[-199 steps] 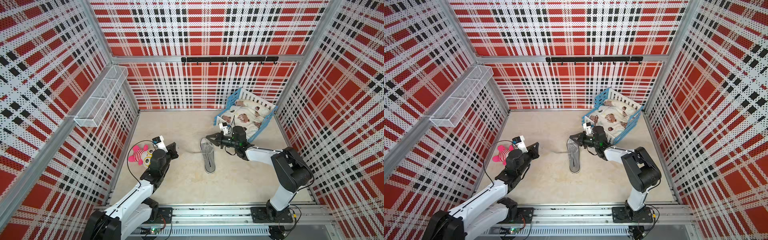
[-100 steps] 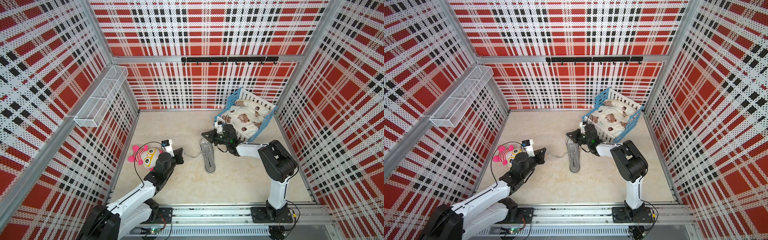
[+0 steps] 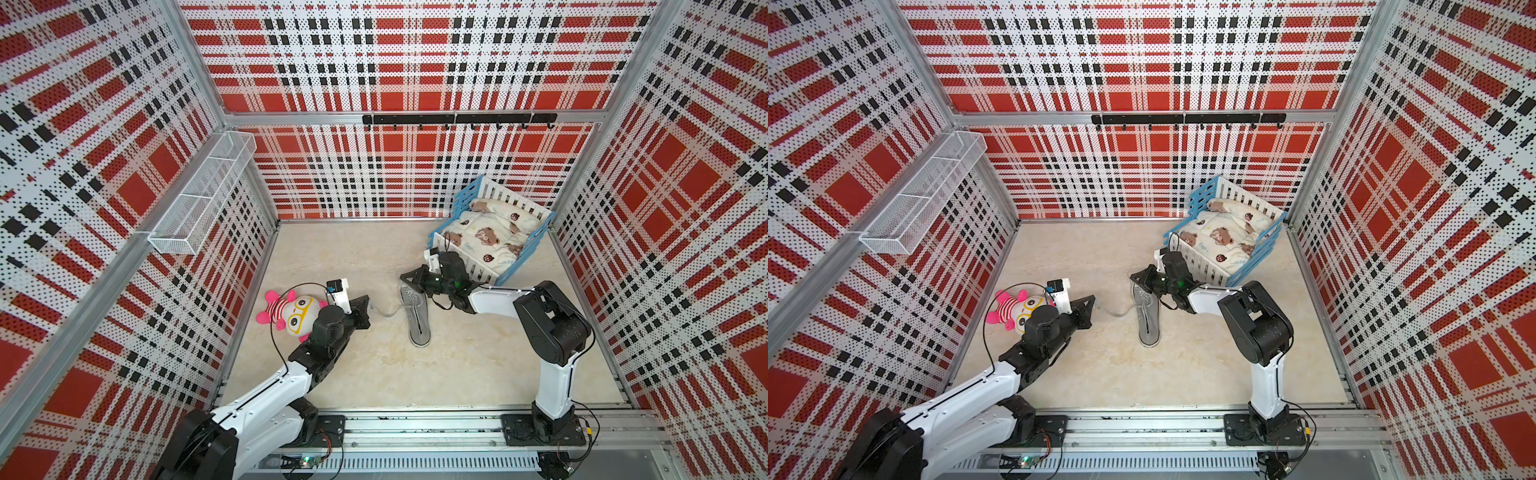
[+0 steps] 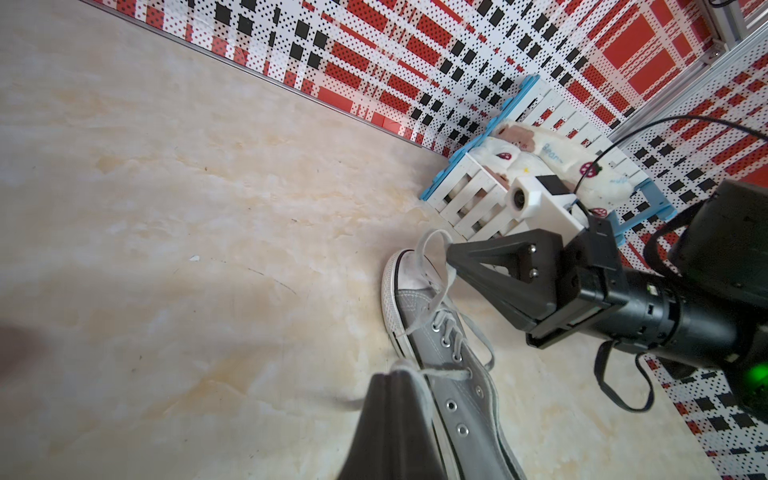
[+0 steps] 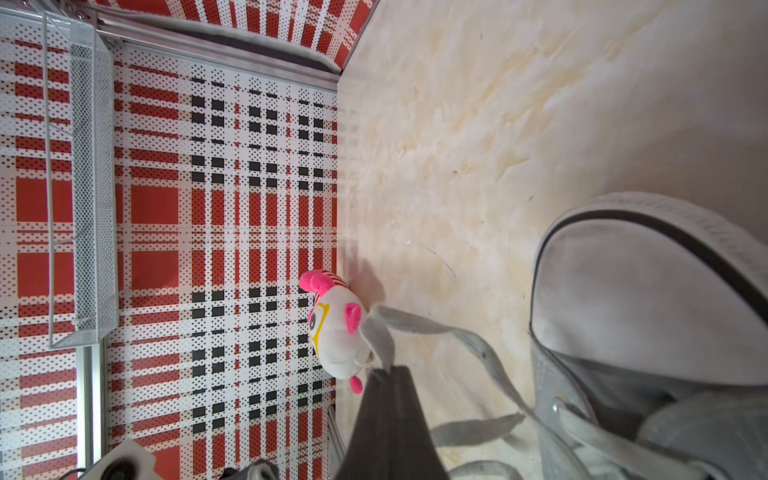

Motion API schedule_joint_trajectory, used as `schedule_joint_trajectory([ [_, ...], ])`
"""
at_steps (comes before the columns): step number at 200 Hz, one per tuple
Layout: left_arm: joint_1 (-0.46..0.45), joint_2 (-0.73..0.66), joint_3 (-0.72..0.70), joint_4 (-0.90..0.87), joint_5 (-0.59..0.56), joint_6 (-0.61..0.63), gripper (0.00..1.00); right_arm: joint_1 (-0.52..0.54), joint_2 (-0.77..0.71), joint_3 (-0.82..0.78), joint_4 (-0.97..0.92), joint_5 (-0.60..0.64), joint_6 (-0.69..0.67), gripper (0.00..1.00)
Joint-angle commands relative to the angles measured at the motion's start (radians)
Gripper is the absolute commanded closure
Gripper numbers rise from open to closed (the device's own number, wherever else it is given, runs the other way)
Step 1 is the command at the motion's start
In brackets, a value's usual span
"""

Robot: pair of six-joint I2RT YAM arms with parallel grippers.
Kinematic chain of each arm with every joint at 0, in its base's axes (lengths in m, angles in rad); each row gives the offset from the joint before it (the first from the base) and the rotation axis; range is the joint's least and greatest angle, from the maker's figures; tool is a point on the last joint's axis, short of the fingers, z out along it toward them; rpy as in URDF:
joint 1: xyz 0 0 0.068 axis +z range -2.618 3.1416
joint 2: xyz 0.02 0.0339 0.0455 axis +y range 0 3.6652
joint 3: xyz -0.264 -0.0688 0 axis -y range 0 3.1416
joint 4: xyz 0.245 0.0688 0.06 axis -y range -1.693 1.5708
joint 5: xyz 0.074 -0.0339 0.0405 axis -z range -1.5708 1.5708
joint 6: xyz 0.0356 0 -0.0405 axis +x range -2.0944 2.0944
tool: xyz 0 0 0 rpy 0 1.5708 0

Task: Tie the shoes
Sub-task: Cross the shoelace with the shoelace.

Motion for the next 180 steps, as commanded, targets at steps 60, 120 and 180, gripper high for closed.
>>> schedule_joint_trajectory([
  [60, -0.003, 0.066, 0.152, 0.022, -0.037, 0.058, 1.00, 0.016, -0.055, 0.086, -0.367, 0.015, -0.304, 0.57],
  [120, 0.002, 0.158, 0.249, 0.024, -0.046, 0.065, 1.00, 0.003, -0.151, 0.061, -0.456, 0.012, -0.429, 0.39],
  [180, -0.008, 0.404, 0.457, 0.035, -0.018, 0.108, 1.00, -0.097, -0.295, -0.045, -0.496, 0.103, -0.514, 0.38],
])
